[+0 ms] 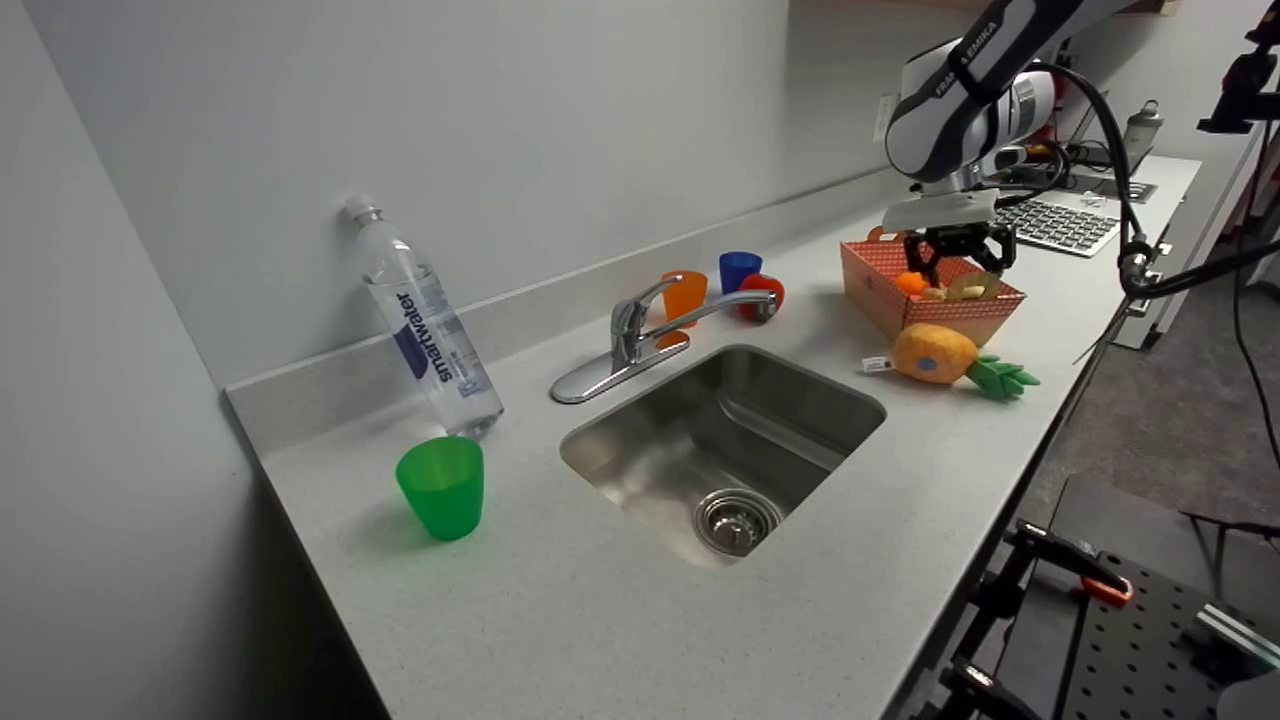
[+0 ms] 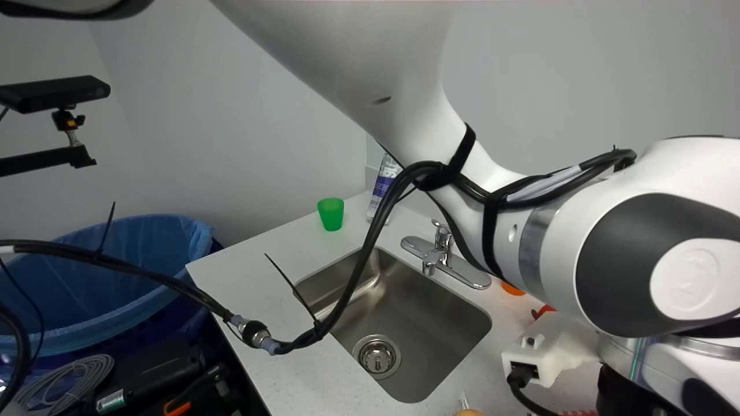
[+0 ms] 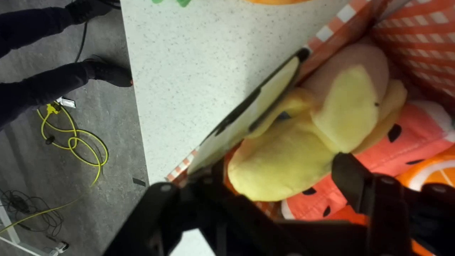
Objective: Remove the banana plushie from the box
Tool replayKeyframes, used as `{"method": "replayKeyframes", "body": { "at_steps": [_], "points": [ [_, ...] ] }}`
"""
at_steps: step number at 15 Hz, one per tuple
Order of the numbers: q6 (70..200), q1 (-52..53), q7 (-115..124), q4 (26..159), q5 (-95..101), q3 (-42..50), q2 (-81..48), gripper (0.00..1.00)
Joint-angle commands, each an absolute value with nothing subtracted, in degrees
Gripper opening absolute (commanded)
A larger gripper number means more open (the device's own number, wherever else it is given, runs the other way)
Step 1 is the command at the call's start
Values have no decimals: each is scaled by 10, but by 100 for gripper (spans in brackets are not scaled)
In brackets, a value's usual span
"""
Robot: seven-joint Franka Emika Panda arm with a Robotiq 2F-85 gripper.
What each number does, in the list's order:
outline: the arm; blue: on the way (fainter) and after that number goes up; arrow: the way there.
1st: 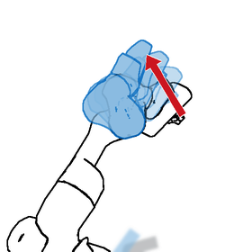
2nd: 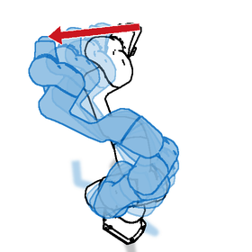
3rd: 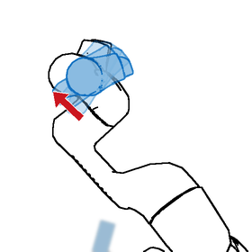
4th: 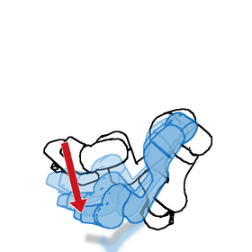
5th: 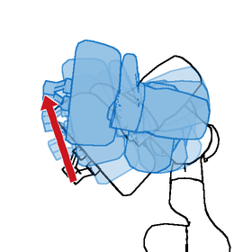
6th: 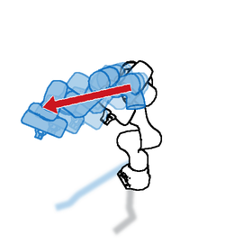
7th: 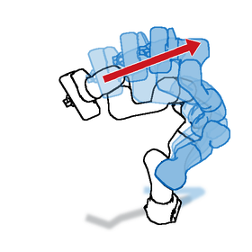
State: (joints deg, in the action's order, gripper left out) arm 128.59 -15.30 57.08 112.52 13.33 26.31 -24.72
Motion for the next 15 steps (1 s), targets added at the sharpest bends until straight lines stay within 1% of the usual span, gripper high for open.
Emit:
{"method": "replayKeyframes", "body": {
  "at_steps": [1,2,4,7,13,14,15],
  "points": [
    [1290,-147,571,1119,138,259,-233,46],
    [1296,-146,569,1120,138,257,-226,37],
    [1303,-142,568,1119,138,255,-218,22],
    [1299,-141,566,1118,133,250,-208,1],
    [1290,-144,560,1114,126,239,-195,0],
    [1288,-144,563,1113,126,239,-196,26],
    [1289,-144,565,1112,127,240,-198,28]
  ]
}}
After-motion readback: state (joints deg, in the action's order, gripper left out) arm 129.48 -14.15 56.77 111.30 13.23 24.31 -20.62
